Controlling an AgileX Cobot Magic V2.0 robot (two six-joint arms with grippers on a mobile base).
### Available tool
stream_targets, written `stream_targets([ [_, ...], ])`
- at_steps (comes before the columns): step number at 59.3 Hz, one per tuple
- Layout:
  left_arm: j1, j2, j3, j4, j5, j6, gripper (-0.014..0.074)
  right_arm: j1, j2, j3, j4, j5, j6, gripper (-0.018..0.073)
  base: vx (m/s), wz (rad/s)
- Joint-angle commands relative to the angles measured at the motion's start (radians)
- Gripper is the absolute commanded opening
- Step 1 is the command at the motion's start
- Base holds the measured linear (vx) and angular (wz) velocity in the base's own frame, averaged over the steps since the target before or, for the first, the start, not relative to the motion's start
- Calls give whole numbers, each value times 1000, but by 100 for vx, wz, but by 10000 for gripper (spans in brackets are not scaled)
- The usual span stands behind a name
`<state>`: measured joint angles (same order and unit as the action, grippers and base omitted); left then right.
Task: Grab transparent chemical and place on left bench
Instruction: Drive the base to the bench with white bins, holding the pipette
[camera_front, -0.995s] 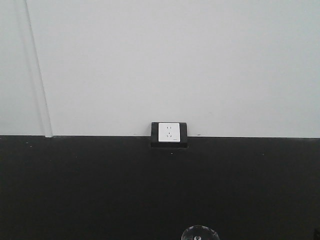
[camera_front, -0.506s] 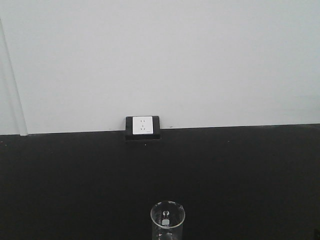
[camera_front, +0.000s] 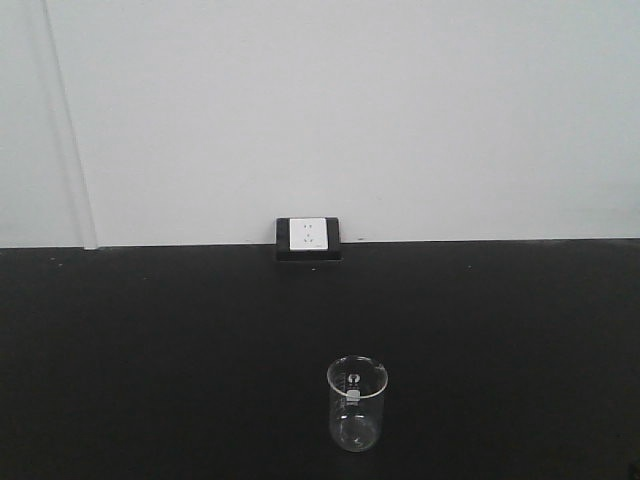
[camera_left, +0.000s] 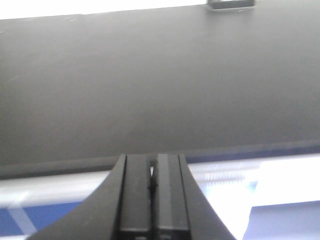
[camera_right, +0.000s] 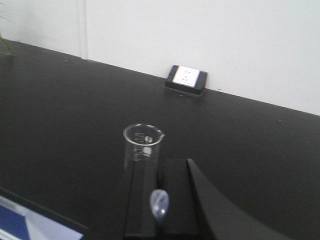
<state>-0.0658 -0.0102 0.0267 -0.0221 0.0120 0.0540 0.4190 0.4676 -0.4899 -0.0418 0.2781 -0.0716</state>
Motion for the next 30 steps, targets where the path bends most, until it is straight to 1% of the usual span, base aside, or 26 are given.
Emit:
stream_targets([
  [1, -2, -19, 16, -1, -78, -8, -3, -3, 4, -30, -8, -80, 2, -1, -18, 28],
  [16, -2, -19, 16, -1, -78, -8, -3, -3, 4, -30, -8, -80, 2, -1, -21, 25],
  [30, -2, -19, 16, -1, -78, -8, -3, -3, 4, -30, -8, -80, 2, -1, -27, 15],
])
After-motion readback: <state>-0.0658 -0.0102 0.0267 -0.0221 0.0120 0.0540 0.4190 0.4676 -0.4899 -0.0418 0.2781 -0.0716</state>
